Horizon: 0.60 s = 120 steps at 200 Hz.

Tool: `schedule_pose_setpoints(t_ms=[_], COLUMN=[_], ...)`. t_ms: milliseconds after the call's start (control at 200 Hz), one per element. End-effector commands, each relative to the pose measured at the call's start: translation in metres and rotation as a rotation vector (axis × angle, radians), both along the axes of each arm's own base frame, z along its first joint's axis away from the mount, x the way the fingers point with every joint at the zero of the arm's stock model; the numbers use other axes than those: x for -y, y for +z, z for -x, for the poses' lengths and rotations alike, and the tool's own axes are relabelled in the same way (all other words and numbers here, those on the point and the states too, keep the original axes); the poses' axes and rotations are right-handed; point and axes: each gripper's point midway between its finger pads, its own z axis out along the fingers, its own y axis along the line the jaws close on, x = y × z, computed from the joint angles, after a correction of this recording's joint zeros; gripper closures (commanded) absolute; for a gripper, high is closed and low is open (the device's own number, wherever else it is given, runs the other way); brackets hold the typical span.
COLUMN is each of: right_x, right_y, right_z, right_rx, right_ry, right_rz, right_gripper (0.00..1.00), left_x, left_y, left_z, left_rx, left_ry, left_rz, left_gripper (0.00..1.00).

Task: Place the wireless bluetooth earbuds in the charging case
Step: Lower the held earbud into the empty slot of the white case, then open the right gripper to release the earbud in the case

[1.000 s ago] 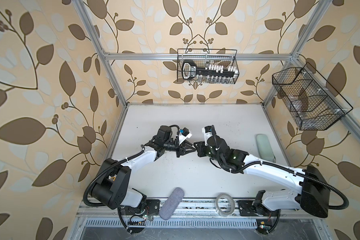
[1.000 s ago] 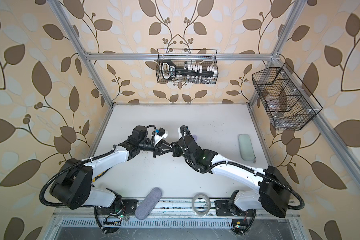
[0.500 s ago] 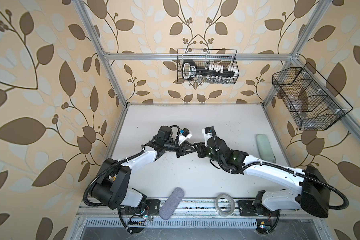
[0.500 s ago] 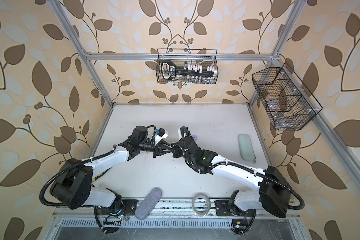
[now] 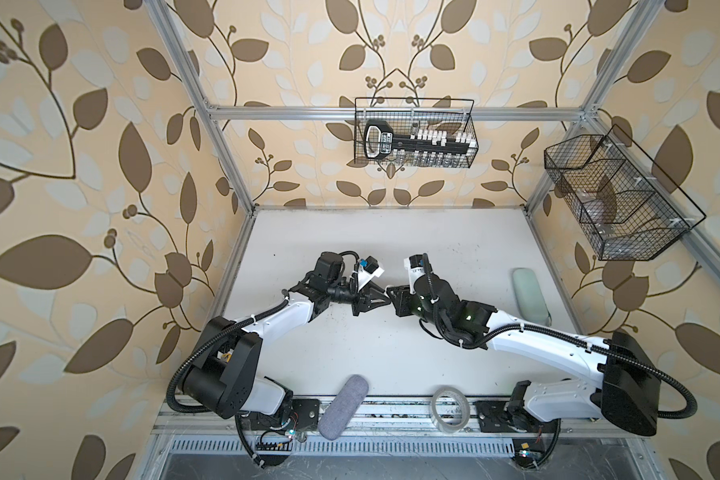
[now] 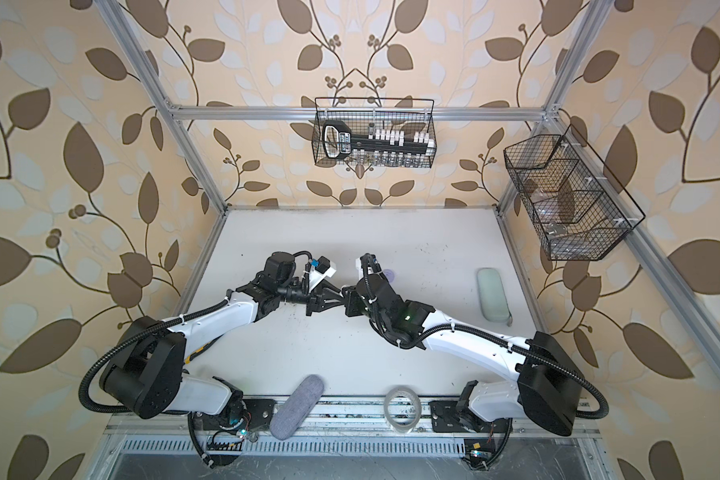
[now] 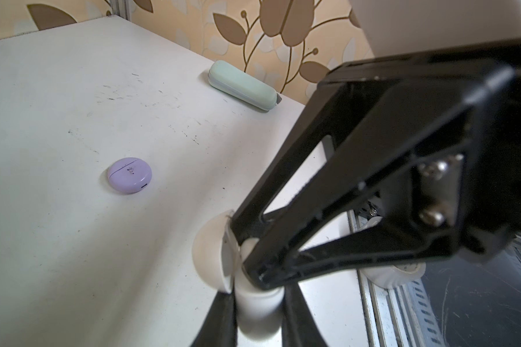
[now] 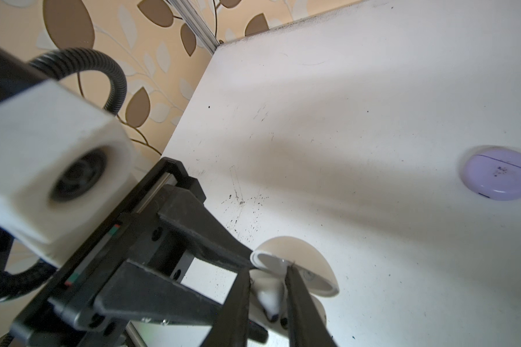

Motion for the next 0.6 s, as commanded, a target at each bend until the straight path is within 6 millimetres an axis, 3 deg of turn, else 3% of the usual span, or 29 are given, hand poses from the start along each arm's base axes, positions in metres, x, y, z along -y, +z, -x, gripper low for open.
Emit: schedule_pose_setpoints(t_ms=[0,355,595], right_x=[0.0,0.002,0.005], right_y=[-0.017,-0.011,-0.006], right_z=[0.009,0.007,0.006], right_rx=[-0.037,-0.027,-0.018], right_ry=[0.019,0.017,0.01], right_rz=[0.03,0.027,0.021], right_gripper=[0.76,0.75,0.65], left_x=[0.007,0.007,0.007], left_y=[0.025,0.025,0.025], left_z=[-0.004,-0.003,-0.003], left_rx=[0.101,0.097,0.095], left_ry=[-0.034,-0.038,-0.038], left_rz=[0.045,0.046,0.045], left_gripper=[0.92,0.92,0.92])
